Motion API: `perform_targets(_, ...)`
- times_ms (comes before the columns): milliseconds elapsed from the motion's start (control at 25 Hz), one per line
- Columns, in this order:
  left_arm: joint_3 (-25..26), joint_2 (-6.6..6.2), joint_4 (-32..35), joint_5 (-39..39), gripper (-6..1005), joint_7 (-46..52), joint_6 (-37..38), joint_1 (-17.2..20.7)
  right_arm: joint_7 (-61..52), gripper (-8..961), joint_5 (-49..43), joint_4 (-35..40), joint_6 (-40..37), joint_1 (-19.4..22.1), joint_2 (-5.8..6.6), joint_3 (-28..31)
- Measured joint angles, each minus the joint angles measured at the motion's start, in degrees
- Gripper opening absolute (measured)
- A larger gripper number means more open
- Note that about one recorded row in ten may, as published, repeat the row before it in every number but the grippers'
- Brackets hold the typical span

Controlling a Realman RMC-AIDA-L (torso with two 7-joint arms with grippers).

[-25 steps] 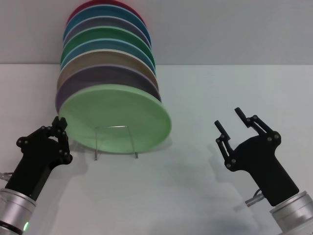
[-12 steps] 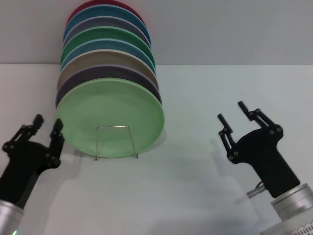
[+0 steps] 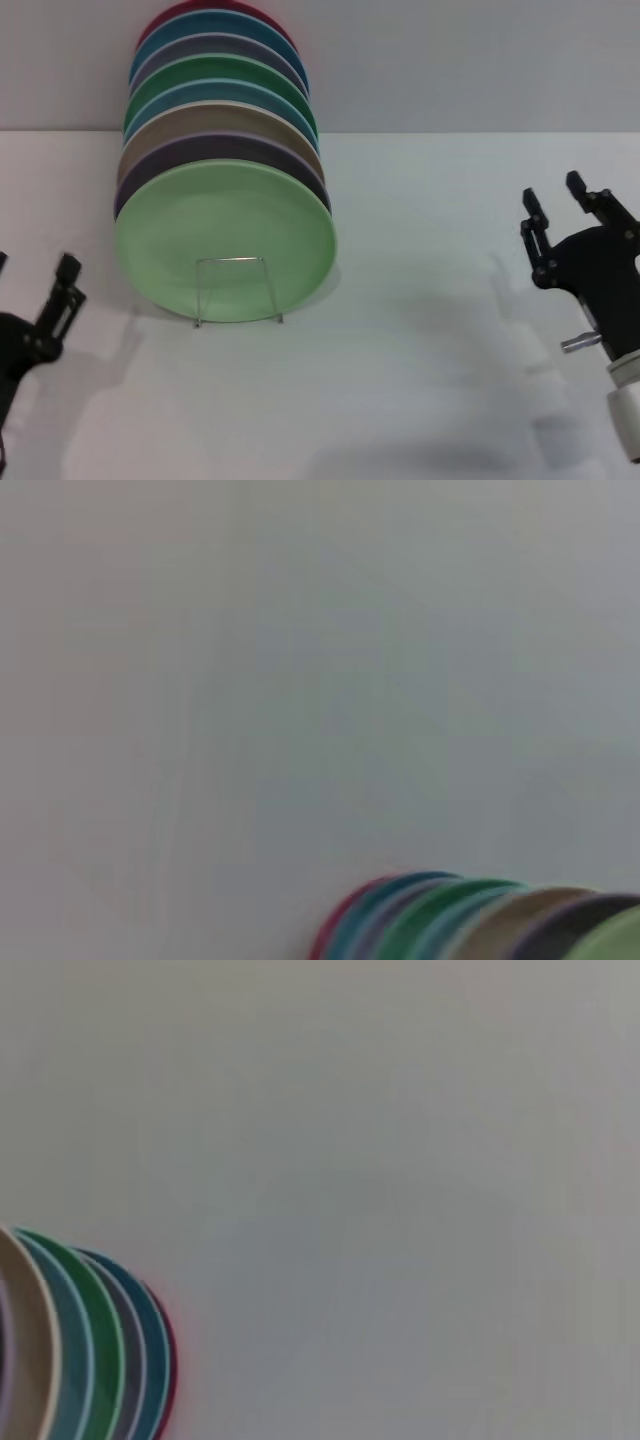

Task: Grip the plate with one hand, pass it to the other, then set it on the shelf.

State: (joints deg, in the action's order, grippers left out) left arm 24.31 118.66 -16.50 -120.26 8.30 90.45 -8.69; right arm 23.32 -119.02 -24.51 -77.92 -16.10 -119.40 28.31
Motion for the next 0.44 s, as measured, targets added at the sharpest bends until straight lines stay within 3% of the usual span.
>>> perform_targets(160,3.85,0.01,0.74,0.11,767,1.66,-0.84,-1.25,-2.74,422,0.02,1.83,-0.20,-0.79,-0.04,0.35)
perform_targets(440,9.50,0.09,0.83,0.12,810,1.31,-2.34,-1.56,-10.75,422,0.02,4.64,-3.14,-2.05,0.15,5.87)
